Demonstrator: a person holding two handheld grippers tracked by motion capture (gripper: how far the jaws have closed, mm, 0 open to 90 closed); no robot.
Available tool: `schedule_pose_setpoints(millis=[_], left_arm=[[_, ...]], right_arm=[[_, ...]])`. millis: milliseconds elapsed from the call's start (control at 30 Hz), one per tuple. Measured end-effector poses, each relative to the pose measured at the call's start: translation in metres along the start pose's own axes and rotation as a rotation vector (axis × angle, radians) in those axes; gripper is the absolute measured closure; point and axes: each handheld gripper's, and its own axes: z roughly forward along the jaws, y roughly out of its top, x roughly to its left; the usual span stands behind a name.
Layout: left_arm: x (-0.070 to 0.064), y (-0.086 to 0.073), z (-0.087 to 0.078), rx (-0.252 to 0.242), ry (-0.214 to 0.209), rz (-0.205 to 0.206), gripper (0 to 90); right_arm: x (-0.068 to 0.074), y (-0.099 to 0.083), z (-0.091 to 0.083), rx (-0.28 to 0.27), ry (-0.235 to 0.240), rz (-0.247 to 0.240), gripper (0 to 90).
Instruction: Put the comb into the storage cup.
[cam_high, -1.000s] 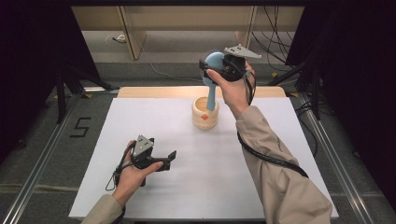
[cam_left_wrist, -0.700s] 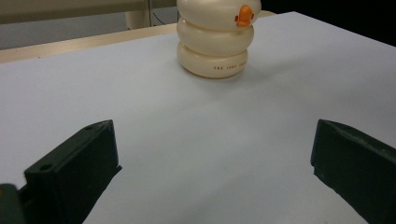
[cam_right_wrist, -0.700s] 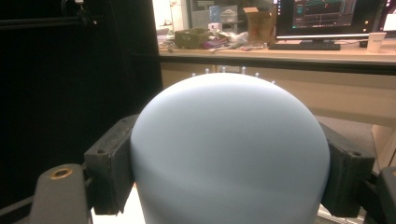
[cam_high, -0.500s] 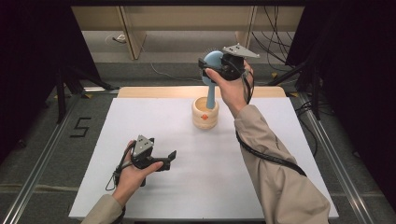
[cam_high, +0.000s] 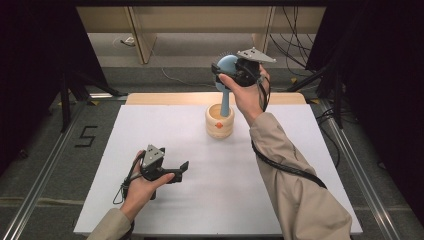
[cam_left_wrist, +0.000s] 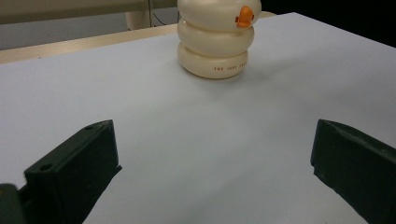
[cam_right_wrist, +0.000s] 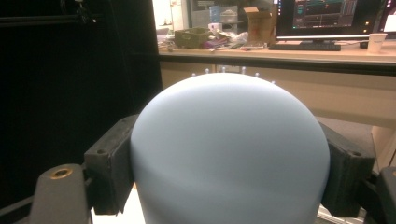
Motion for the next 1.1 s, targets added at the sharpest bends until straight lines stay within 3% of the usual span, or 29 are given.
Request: schedule_pose_setpoints(millis=[1100], left_arm=[[0.0001,0.0001,0.0,0.0,0.0,0.0,0.4]], right_arm=[[0.0009,-0.0066,0.009,0.002,-0.006,-0.008,21.1]])
